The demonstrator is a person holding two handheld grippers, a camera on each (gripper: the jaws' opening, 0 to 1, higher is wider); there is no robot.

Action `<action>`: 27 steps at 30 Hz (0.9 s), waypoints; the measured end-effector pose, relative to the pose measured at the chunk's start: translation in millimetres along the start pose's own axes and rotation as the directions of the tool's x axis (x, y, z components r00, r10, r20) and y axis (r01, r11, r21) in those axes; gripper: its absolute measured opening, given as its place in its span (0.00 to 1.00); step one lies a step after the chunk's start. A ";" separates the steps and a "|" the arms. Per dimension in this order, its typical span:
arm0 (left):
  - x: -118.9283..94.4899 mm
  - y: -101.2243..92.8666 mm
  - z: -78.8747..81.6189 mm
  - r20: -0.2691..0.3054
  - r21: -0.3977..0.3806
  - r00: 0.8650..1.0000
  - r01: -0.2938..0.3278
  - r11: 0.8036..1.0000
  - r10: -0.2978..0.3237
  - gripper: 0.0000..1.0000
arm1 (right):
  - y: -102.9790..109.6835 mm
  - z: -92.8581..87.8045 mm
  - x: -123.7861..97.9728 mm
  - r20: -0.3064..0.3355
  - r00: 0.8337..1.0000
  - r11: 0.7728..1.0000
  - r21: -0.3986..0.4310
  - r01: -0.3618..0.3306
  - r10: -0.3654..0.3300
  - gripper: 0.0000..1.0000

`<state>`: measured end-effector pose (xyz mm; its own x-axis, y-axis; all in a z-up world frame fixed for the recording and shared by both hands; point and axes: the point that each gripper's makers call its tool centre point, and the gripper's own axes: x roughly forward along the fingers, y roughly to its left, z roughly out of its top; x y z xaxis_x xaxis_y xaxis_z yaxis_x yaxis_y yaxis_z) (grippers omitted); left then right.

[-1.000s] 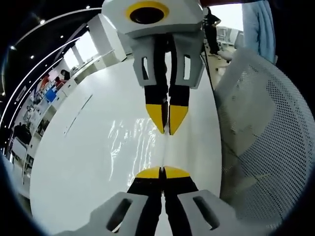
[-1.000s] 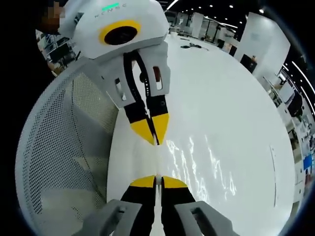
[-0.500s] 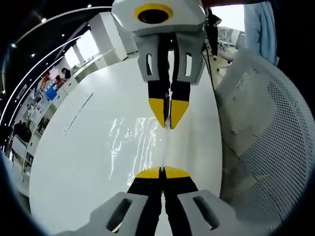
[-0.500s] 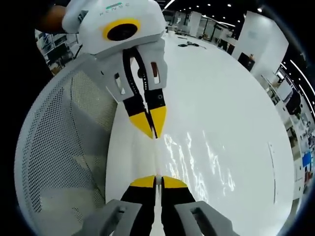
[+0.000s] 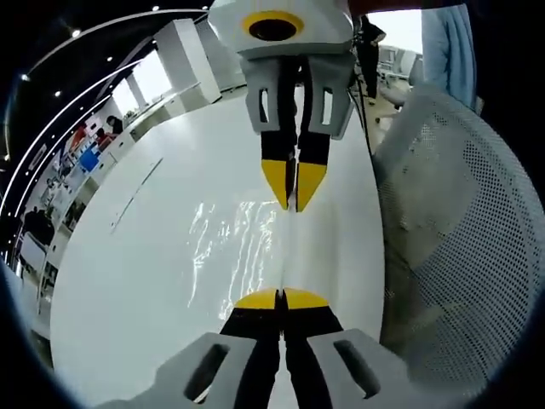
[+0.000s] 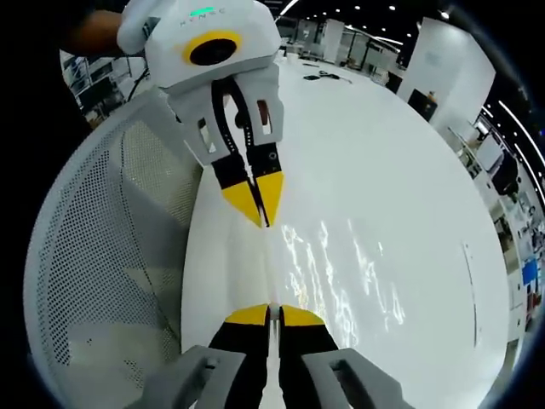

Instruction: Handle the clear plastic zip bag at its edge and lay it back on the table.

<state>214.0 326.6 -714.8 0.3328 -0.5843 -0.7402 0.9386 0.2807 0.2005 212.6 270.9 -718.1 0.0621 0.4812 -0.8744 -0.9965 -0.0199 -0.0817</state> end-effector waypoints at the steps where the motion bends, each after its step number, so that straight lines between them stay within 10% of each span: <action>1: 0.2 0.1 -0.7 -0.001 -0.002 1.000 0.001 1.000 -0.001 0.00 | 0.5 -0.7 -0.4 -0.001 1.000 1.000 0.003 -0.001 0.001 0.00; 27: -0.8 1.3 -3.9 -0.009 -0.004 1.000 0.000 1.000 0.000 0.00 | -2.5 -20.5 -6.3 -0.027 1.000 1.000 0.024 0.013 -0.013 0.00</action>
<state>214.5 330.5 -716.5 0.3321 -0.5777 -0.7456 0.9382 0.2841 0.1978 215.8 249.9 -722.2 0.0763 0.4578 -0.8858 -0.9966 0.0077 -0.0819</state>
